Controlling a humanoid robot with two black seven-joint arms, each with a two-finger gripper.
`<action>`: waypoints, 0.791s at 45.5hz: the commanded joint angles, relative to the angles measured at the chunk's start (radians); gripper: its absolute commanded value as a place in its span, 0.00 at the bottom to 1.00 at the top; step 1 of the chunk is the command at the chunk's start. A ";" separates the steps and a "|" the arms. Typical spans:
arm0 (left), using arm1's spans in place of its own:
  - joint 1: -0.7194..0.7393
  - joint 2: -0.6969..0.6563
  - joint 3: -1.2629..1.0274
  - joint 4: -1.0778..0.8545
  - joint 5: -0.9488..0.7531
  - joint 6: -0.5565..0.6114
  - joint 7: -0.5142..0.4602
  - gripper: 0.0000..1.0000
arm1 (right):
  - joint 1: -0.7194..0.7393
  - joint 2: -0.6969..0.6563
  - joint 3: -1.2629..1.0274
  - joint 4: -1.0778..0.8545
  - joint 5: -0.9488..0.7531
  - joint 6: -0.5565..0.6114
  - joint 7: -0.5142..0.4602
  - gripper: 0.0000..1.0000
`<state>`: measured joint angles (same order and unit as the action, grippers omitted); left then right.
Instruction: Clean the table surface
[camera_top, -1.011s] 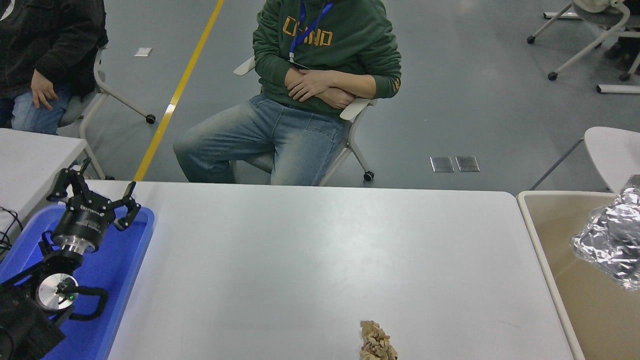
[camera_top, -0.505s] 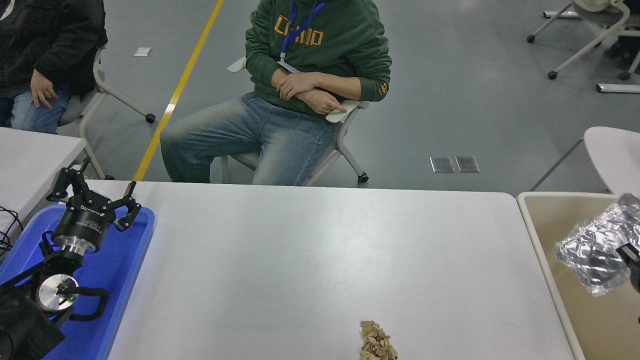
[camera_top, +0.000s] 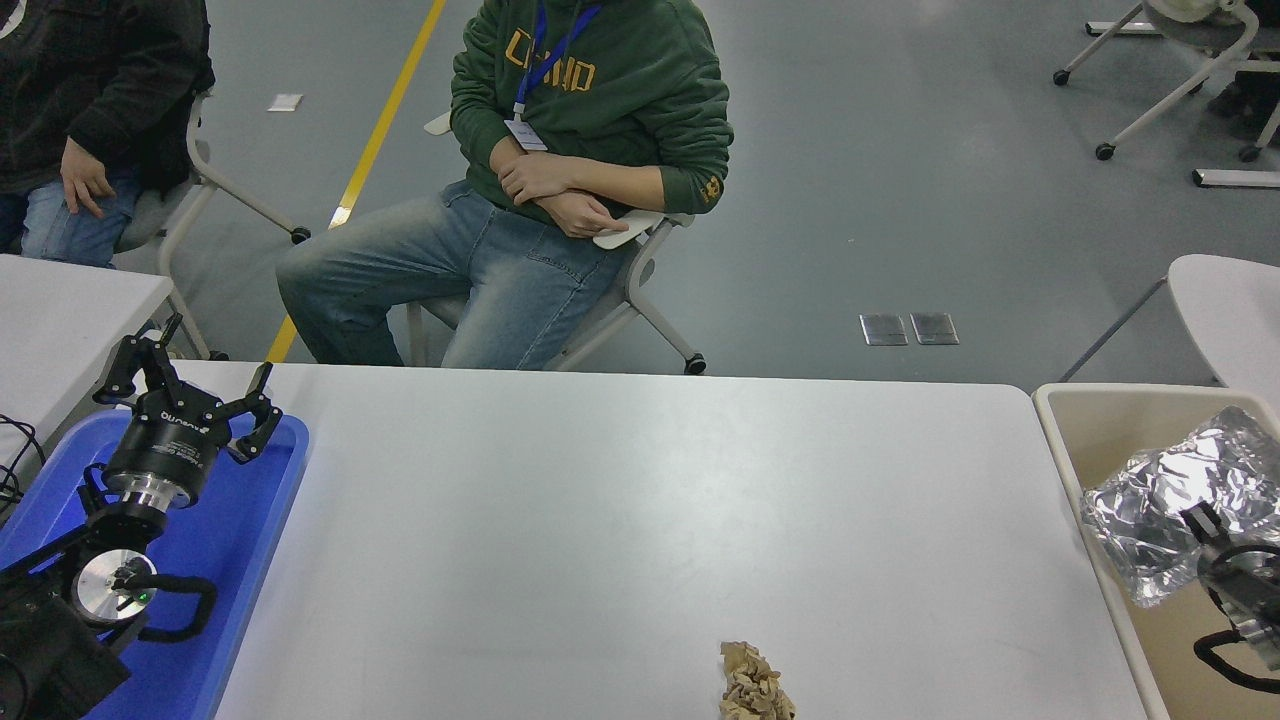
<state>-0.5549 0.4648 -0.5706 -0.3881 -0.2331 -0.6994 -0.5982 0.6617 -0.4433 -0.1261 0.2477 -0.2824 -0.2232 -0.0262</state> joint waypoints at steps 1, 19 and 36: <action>0.000 0.000 0.000 0.000 0.000 0.000 0.000 1.00 | -0.001 0.002 0.002 -0.007 0.046 -0.007 -0.003 0.00; 0.000 0.000 0.001 0.000 0.000 0.000 0.001 1.00 | 0.019 -0.011 0.008 0.008 0.069 -0.015 -0.001 1.00; 0.000 0.000 0.001 0.000 0.000 0.000 0.000 1.00 | 0.053 -0.044 0.011 0.060 0.071 -0.005 -0.001 1.00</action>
<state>-0.5553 0.4648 -0.5697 -0.3881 -0.2331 -0.6991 -0.5978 0.6983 -0.4616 -0.1188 0.2612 -0.2146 -0.2333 -0.0275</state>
